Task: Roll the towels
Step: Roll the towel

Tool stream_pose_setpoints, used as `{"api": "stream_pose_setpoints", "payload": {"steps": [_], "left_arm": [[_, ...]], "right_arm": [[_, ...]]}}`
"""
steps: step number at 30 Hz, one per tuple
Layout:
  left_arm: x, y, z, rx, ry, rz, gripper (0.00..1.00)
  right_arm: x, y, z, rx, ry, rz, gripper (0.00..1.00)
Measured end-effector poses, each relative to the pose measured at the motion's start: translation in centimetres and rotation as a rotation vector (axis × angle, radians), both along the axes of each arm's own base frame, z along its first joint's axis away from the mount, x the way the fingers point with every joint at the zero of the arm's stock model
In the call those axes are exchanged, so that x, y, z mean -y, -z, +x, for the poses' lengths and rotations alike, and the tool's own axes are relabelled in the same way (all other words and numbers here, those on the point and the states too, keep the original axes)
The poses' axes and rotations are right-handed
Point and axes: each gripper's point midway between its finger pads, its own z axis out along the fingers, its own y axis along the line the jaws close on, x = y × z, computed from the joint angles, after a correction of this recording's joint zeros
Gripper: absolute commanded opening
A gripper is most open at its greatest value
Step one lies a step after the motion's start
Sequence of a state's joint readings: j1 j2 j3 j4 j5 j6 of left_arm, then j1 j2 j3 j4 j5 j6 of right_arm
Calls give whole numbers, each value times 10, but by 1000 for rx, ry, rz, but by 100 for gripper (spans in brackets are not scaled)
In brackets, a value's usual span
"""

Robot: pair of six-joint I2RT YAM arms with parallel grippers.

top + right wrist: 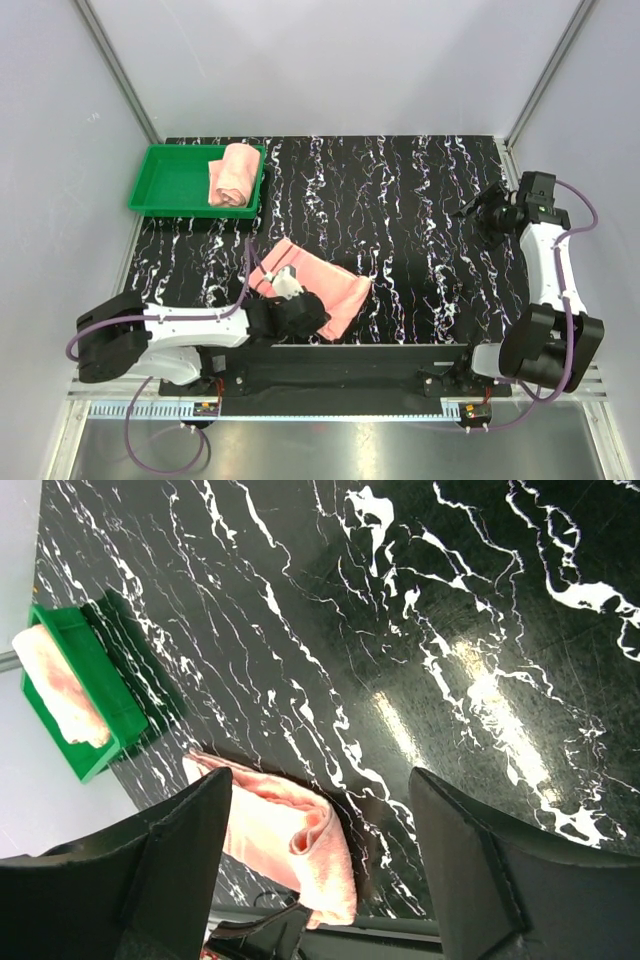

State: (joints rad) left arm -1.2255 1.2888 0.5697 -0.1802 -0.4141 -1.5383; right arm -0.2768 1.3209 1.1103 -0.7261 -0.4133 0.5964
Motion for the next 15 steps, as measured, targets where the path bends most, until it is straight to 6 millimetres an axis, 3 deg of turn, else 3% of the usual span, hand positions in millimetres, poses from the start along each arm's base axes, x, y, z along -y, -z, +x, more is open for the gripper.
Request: {"api": "stream_pose_setpoints", "payload": {"steps": [5, 6, 7, 8, 9, 11, 13, 15], "left_arm": [[-10, -2, 2, -11, -70, -29, 0], [-10, -3, 2, -12, -81, -35, 0], [-11, -4, 3, -12, -90, -39, 0], [-12, -3, 4, -16, -98, -40, 0], [-13, -2, 4, -21, -105, -36, 0], [-17, 3, 6, -31, -119, -18, 0], [-20, 8, 7, -41, -130, -1, 0], [-23, 13, 8, -53, -140, 13, 0]], "right_arm": [[-18, 3, 2, -4, -62, -1, 64], [-28, 3, 3, 5, -94, -1, 52], [-38, 1, 3, 15, -127, 4, 47], [-53, -1, 4, 40, -172, 11, 41], [-69, -1, 2, 61, -221, 17, 27], [-108, 1, -11, 97, -344, 42, 9], [-140, 8, -33, 104, -447, 81, 0], [-160, 17, -56, 101, -522, 132, 0]]}}
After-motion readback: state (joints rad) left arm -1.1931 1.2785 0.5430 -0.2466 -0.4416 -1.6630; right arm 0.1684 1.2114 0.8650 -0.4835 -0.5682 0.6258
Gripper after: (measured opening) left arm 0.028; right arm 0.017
